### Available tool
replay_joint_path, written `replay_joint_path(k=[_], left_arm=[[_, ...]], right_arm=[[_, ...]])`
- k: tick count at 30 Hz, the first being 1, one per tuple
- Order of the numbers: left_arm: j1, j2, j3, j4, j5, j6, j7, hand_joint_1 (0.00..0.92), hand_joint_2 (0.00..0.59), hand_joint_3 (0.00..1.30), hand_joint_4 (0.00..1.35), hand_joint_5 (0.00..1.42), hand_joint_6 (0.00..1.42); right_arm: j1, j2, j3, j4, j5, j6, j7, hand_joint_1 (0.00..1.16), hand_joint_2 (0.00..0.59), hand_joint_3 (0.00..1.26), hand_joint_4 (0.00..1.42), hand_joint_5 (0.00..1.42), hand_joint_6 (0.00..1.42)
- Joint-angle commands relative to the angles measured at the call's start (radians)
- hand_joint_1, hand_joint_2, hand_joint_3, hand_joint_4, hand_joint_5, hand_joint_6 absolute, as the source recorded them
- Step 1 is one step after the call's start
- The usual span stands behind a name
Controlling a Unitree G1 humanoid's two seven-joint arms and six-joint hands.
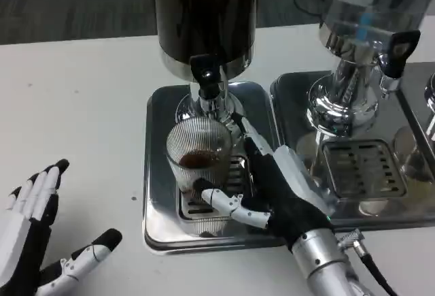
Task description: Grasp the cup under the faucet to collect the drink, then remove the cup.
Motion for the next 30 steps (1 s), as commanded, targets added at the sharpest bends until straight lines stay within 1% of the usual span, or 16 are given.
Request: replay_joint_path(k=[1, 4, 6, 8, 10, 12, 16, 22, 25, 30], left_arm=[[0.004, 0.009, 0.011, -0.012, -0.009, 0.001, -0.018, 0.000, 0.116, 0.00, 0.00, 0.00, 0.00], [0.010, 0.003, 0.017, -0.017, -0.014, 0.003, -0.021, 0.000, 0.119, 0.00, 0.00, 0.00, 0.00], [0.013, 0.000, 0.019, -0.021, -0.015, 0.004, -0.023, 0.000, 0.120, 0.00, 0.00, 0.00, 0.00], [0.016, -0.002, 0.021, -0.024, -0.018, 0.002, -0.027, 0.000, 0.120, 0.00, 0.00, 0.00, 0.00], [0.018, -0.003, 0.021, -0.025, -0.019, 0.001, -0.029, 0.000, 0.120, 0.00, 0.00, 0.00, 0.00], [0.021, -0.002, 0.023, -0.027, -0.019, 0.001, -0.031, 0.000, 0.120, 0.00, 0.00, 0.00, 0.00], [0.025, -0.007, 0.024, -0.026, -0.025, 0.002, -0.037, 0.000, 0.119, 0.00, 0.00, 0.00, 0.00], [0.017, -0.005, 0.022, -0.021, -0.030, 0.002, -0.037, 0.000, 0.119, 0.00, 0.00, 0.00, 0.00], [0.009, -0.002, 0.022, -0.010, -0.036, 0.000, -0.036, 0.000, 0.119, 0.00, 0.00, 0.00, 0.00], [0.006, 0.002, 0.029, 0.001, -0.052, -0.005, -0.035, 0.000, 0.119, 0.00, 0.00, 0.00, 0.00]], right_arm=[[-0.011, 0.014, -0.003, 0.032, 0.003, -0.041, -0.028, 0.57, 0.197, 0.00, 0.00, 0.00, 0.07], [-0.018, 0.027, 0.000, 0.059, 0.008, -0.070, -0.043, 0.57, 0.197, 0.00, 0.00, 0.00, 0.10], [-0.028, 0.037, -0.005, 0.085, 0.019, -0.078, -0.039, 0.58, 0.197, 0.00, 0.00, 0.00, 0.11], [-0.048, 0.039, -0.009, 0.109, 0.027, -0.076, -0.022, 0.58, 0.206, 0.00, 0.00, 0.00, 0.13], [-0.056, 0.041, -0.016, 0.124, 0.033, -0.089, -0.029, 0.59, 0.203, 0.00, 0.00, 0.00, 0.14], [-0.057, 0.043, -0.014, 0.122, 0.024, -0.092, -0.035, 0.60, 0.202, 0.00, 0.00, 0.00, 0.15], [-0.070, 0.057, -0.013, 0.157, 0.037, -0.096, -0.024, 0.60, 0.202, 0.00, 0.00, 0.00, 0.15], [-0.100, 0.074, -0.017, 0.199, 0.042, -0.112, -0.026, 0.60, 0.202, 0.00, 0.00, 0.00, 0.17], [-0.114, 0.077, -0.012, 0.221, 0.035, -0.120, -0.040, 0.60, 0.202, 0.00, 0.00, 0.00, 0.17], [-0.111, 0.082, 0.011, 0.228, 0.036, -0.132, -0.024, 0.61, 0.198, 0.00, 0.00, 0.00, 0.17]])
